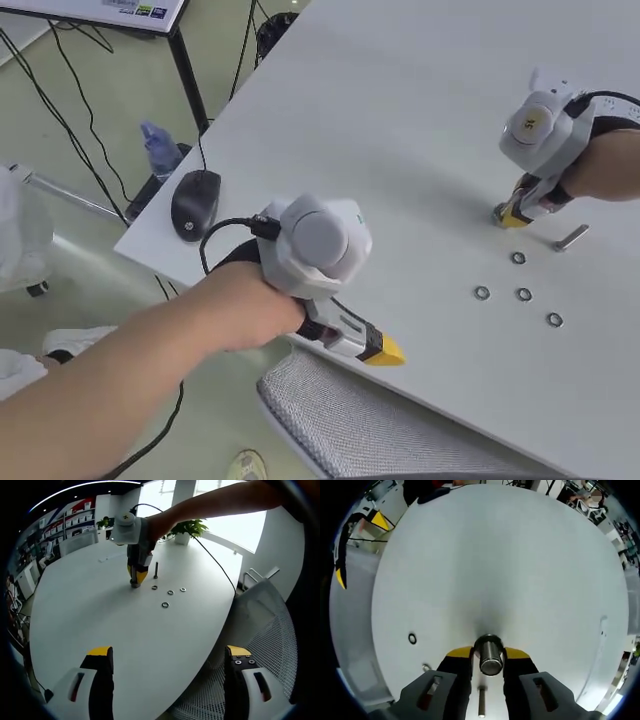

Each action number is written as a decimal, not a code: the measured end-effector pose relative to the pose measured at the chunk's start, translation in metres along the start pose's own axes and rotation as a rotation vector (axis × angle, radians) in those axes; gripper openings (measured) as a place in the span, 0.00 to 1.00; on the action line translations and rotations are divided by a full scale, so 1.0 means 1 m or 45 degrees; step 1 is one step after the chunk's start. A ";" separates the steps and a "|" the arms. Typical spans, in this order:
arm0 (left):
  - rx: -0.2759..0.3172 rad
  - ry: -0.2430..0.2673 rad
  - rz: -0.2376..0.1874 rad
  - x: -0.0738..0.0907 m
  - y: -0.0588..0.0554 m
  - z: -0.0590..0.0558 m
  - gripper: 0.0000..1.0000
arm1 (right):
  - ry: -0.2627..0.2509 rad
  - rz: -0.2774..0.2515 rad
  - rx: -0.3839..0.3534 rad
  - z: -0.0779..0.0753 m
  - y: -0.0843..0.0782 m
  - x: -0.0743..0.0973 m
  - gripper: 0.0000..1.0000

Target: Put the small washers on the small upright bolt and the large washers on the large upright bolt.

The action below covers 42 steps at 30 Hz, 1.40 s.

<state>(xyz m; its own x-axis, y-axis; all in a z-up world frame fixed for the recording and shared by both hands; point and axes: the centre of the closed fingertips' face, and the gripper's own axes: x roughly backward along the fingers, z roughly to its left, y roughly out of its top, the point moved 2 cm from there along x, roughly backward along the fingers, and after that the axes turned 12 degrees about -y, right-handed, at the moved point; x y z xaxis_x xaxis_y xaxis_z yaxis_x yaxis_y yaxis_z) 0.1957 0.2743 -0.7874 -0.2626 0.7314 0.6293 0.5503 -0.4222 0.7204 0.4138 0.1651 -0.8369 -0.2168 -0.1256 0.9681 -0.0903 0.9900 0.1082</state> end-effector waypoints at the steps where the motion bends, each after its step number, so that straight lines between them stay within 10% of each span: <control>1: 0.000 -0.001 0.002 0.000 0.000 0.000 0.92 | 0.001 0.000 -0.001 0.000 0.000 0.000 0.23; 42: -0.011 0.000 -0.002 0.011 0.004 -0.009 0.91 | -0.024 -0.135 -0.060 -0.004 -0.004 0.029 0.40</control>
<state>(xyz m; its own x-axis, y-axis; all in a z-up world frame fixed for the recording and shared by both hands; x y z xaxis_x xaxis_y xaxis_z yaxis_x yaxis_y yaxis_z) 0.1877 0.2758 -0.7754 -0.2635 0.7318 0.6285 0.5431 -0.4258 0.7237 0.4115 0.1579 -0.8086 -0.2266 -0.2309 0.9462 -0.0680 0.9729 0.2211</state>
